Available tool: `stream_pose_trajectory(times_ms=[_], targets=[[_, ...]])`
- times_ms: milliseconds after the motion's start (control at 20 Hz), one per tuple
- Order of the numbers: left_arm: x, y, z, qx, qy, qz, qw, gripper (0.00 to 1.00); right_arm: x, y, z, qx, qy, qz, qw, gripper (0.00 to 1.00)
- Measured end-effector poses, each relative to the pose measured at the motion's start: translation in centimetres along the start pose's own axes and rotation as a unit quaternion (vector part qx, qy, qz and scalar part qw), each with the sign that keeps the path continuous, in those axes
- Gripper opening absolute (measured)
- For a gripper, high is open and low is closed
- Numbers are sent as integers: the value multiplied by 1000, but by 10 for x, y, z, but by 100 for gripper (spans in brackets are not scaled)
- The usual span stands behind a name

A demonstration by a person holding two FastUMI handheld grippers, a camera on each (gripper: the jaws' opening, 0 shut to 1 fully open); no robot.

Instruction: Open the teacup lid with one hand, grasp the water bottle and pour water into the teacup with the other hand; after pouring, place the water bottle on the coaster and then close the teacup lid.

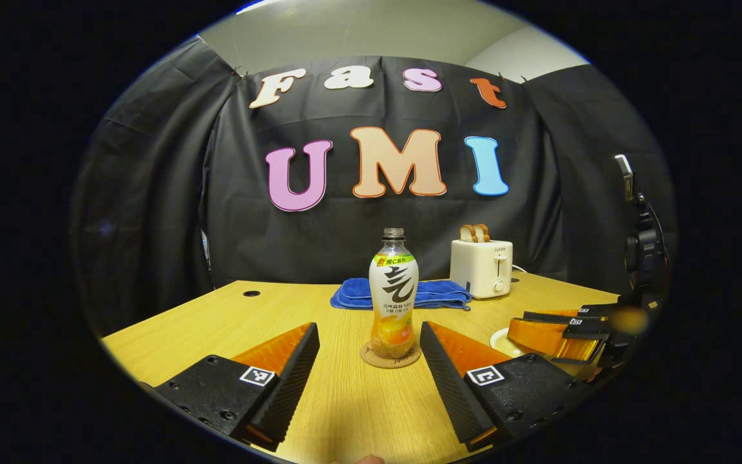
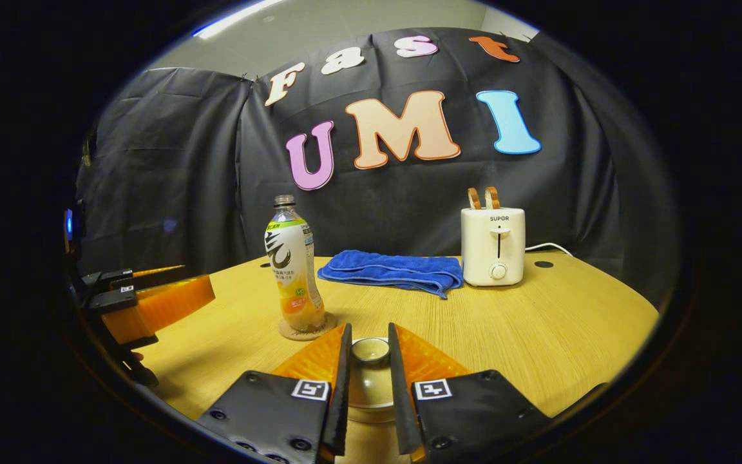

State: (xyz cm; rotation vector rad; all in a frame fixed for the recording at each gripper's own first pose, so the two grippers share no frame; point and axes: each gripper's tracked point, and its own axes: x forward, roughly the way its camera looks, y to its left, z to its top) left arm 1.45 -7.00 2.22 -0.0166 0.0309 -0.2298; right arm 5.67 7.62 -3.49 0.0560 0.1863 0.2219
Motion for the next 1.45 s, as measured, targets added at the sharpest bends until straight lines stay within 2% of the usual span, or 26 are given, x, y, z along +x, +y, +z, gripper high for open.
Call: stream_pose_trajectory(times_ms=[150,300,400,550,750,1050,1450], targets=[[-1,2,-1,6,0,4,1000,92,-6,-1,2,-1,-2,-2,1000,33],[-3,2,-4,14,-3,9,1000,92,-15,0,7,2,-18,1,1000,80],[-7,1,-5,17,-5,11,1000,92,-23,-8,11,-6,-30,-13,999,91],[-16,-1,-2,20,-11,13,1000,92,-38,-23,15,-10,-50,-43,998,97],[-30,-7,-4,14,-14,13,1000,92,-60,-38,19,-12,-61,-73,995,97],[-46,-15,-9,20,-15,12,1000,92,-85,-44,19,-15,-71,-84,994,97],[-50,-17,-19,14,-10,20,1000,92,-88,-48,9,-10,-68,-100,993,97]])
